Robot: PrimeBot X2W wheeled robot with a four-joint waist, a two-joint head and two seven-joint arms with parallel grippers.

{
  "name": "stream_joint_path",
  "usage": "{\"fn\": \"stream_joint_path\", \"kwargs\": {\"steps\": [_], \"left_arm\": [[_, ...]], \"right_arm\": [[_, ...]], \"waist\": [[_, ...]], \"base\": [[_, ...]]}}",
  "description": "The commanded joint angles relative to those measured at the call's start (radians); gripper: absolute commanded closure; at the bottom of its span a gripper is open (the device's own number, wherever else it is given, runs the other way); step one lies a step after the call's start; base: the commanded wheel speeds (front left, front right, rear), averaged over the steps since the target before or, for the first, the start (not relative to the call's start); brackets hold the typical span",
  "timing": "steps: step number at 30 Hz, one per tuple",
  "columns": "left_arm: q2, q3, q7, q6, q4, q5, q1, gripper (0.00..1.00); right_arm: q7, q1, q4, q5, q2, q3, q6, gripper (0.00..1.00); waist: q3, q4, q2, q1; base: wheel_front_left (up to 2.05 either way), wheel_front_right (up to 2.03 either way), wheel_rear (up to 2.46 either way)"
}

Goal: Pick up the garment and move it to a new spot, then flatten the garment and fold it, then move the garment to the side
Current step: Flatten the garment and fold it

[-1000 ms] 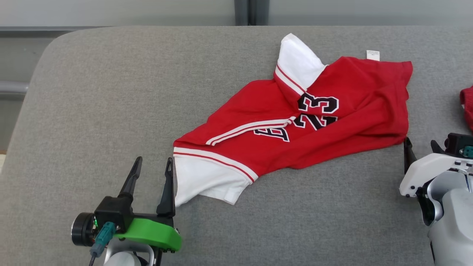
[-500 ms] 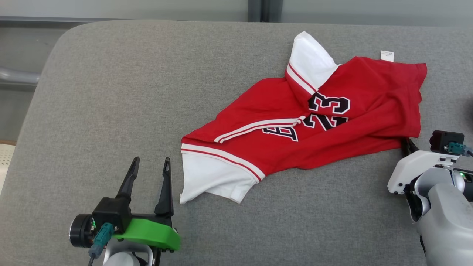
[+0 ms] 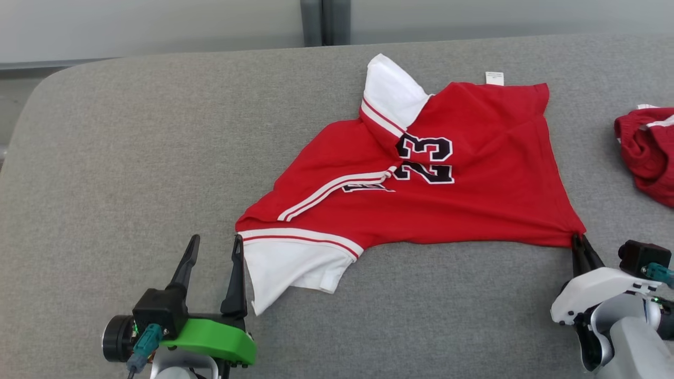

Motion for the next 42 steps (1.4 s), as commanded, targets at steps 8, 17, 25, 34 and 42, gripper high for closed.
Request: {"fn": "stream_joint_path", "kwargs": {"steps": [8, 17, 25, 34, 42], "left_arm": [[0.001, -0.004, 0.007, -0.039, 0.070, 0.000, -0.031, 0.00], [-0.020, -0.088, 0.116, -0.117, 0.239, 0.036, -0.226, 0.00], [-0.042, -0.093, 0.228, -0.134, 0.494, 0.025, -0.395, 0.00], [-0.082, -0.115, 0.244, -0.169, 0.632, 0.032, -0.537, 0.00], [-0.098, -0.138, 0.281, -0.173, 0.772, 0.045, -0.622, 0.05]], "right_arm": [[0.043, 0.134, -0.171, 0.007, 0.045, -0.036, -0.002, 0.61], [0.057, 0.186, -0.350, -0.025, 0.063, -0.089, -0.002, 0.00], [0.053, 0.188, -0.522, -0.061, 0.085, -0.077, -0.002, 0.00], [0.055, 0.199, -0.599, -0.054, 0.095, -0.048, -0.002, 0.00], [0.043, 0.168, -0.602, -0.044, 0.097, -0.015, -0.002, 0.00]], "waist": [[-0.021, -0.055, -0.0001, 0.0000], [-0.010, -0.086, -0.0001, 0.0000], [0.032, -0.155, -0.0001, 0.0000], [0.065, -0.182, -0.0001, 0.0000], [0.088, -0.211, -0.0001, 0.0000]], "base": [[0.00, 0.00, 0.00], [0.00, 0.00, 0.00], [0.00, 0.00, 0.00], [0.00, 0.00, 0.00], [0.00, 0.00, 0.00]]}}
